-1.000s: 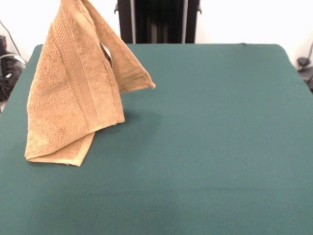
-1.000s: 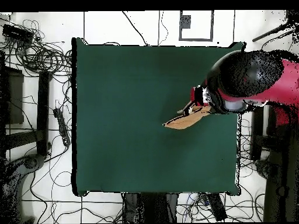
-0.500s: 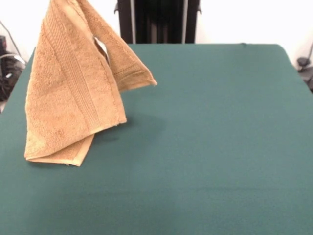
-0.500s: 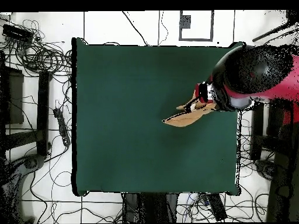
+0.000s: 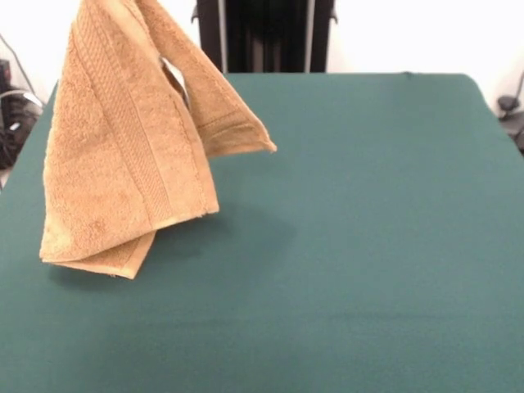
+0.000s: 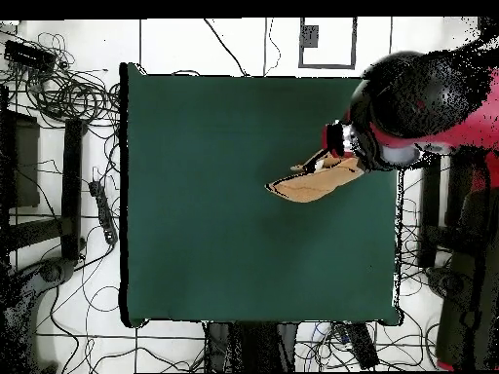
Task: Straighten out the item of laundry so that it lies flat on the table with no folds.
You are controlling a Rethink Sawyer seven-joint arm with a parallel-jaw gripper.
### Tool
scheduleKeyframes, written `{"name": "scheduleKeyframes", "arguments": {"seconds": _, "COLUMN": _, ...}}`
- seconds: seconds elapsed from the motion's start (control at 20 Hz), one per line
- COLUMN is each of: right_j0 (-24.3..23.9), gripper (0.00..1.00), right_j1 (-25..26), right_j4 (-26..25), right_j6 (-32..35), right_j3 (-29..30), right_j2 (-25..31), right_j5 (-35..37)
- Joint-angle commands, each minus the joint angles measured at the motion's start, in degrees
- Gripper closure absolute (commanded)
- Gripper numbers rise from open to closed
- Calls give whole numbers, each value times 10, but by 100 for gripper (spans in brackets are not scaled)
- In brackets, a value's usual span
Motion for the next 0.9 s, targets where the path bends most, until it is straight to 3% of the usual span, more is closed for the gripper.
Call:
{"name": "scheduleKeyframes", "arguments": {"seconds": 0.05, "right_j0": 43, "gripper": 100, "right_j1": 49, "right_j4": 8, "right_j6": 25, "right_j3": -20, "right_j2": 31, "right_j5": 65}}
{"name": "scheduleKeyframes", "arguments": {"seconds": 0.9, "right_j0": 116, "gripper": 100, "right_j1": 117, "right_j4": -12, "right_j6": 27, "right_j3": -120, "right_j2": 21, "right_j5": 66}}
